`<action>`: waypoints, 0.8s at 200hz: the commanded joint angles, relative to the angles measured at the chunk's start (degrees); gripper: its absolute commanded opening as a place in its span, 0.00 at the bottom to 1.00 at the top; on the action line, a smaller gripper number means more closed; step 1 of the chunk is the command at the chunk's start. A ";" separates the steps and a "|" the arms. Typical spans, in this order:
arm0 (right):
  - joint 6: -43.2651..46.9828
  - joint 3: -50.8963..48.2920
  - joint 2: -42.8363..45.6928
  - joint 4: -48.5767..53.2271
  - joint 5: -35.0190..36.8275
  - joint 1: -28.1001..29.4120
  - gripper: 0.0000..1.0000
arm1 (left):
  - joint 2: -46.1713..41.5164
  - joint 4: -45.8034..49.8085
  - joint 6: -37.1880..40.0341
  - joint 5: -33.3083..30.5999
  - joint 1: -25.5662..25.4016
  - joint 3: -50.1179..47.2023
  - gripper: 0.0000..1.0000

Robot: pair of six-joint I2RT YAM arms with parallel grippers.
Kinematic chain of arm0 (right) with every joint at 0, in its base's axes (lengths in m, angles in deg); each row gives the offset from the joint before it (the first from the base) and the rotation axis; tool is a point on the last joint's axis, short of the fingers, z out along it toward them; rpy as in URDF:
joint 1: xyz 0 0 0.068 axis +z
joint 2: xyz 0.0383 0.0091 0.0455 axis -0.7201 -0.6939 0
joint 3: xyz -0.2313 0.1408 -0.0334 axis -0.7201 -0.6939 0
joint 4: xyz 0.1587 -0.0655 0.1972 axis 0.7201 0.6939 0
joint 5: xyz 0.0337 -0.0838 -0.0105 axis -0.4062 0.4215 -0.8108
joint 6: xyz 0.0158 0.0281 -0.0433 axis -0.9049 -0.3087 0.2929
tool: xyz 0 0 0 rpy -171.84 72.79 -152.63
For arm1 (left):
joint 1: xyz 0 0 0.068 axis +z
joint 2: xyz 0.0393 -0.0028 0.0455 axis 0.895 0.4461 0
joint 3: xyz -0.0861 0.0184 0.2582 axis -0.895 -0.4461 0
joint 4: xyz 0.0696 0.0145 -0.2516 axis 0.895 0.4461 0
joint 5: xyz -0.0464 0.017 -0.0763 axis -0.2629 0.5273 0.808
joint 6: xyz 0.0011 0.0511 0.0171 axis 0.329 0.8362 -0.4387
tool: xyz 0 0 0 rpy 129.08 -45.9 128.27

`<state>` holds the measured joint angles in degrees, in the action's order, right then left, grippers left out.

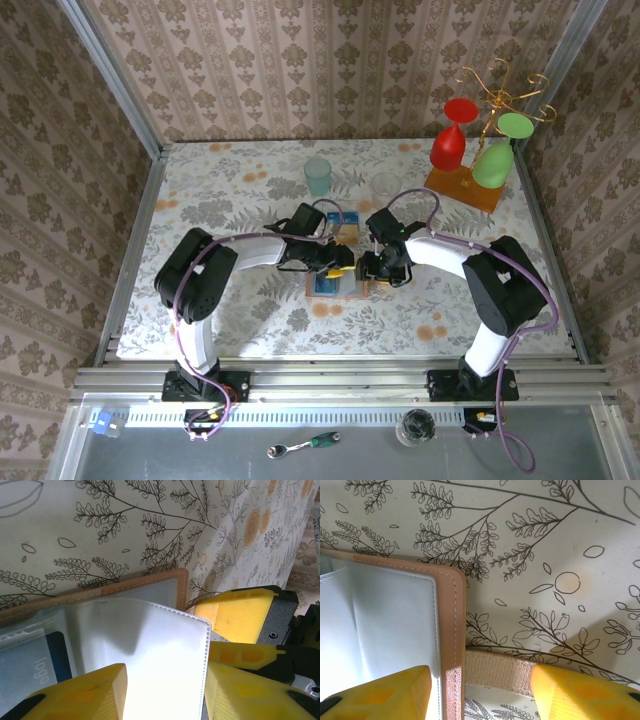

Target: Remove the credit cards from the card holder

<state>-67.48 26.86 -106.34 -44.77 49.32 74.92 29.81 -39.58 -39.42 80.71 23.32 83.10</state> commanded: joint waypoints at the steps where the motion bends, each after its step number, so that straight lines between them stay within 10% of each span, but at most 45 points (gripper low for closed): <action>1: -0.36 -1.56 -0.20 1.72 2.93 -0.47 0.56 | -0.03 1.13 -0.13 -0.10 -0.17 0.99 0.43; 160: -2.61 -1.53 8.07 1.72 1.01 -1.51 0.51 | -4.02 2.60 0.89 -1.58 2.31 -0.94 0.40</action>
<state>-69.23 24.89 -100.16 -44.92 49.34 73.68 27.73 -38.38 -39.37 79.48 24.70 82.88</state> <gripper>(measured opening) 0.507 0.399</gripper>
